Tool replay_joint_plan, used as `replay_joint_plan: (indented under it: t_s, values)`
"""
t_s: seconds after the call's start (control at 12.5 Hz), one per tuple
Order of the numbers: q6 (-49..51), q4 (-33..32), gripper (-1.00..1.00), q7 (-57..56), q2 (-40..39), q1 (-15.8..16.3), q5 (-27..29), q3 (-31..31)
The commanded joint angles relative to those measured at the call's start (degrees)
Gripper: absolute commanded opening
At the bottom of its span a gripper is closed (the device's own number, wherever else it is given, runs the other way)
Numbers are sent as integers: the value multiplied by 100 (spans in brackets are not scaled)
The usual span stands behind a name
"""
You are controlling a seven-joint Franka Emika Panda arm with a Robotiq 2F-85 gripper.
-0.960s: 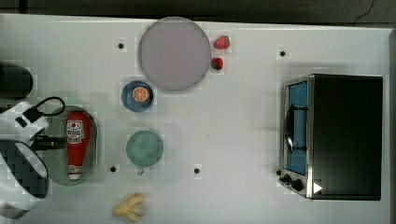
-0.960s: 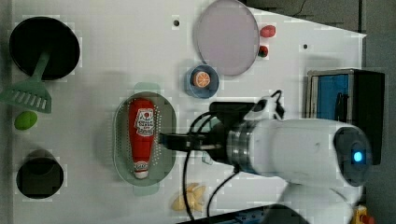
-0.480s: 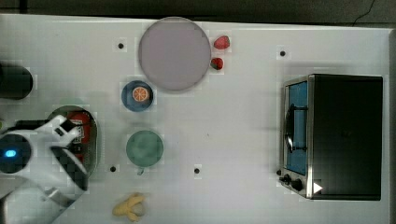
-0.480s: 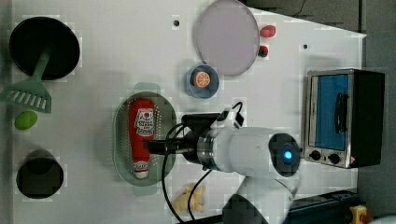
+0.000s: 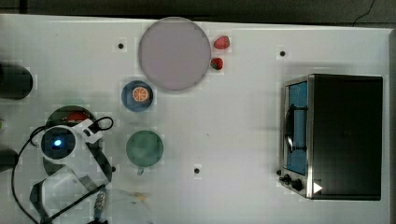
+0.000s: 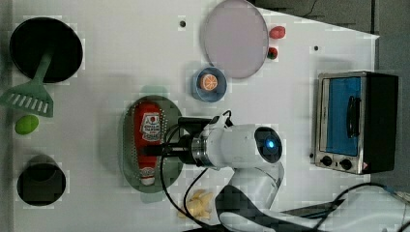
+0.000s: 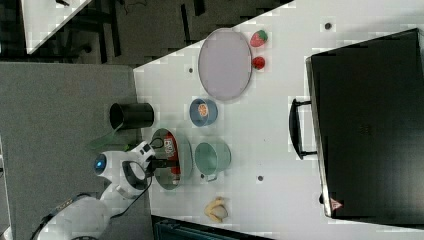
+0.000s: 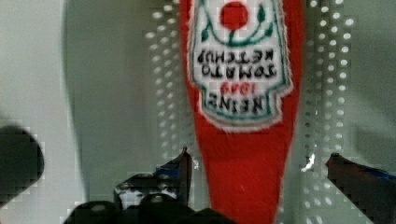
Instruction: Pick ketchup from strainer and place it on the table
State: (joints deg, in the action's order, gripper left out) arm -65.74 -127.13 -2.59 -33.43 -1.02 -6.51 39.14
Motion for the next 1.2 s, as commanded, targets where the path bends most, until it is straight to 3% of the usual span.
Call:
replay_joint_plan:
  t_s: [0.08,0.16,0.4,0.72,0.96,1.2]
  values:
    - [-291,155,100,325,-67,195,-52,-126]
    - [-354,156,92,325,-125,280,-135,-233]
    - [-563,163,21,325,-168,486,-298,-431]
    - [-479,137,17,333,150,453,-286,-271]
    - [344,173,17,339,982,342,-205,-240]
    - [1665,418,17,338,1907,125,552,-226]
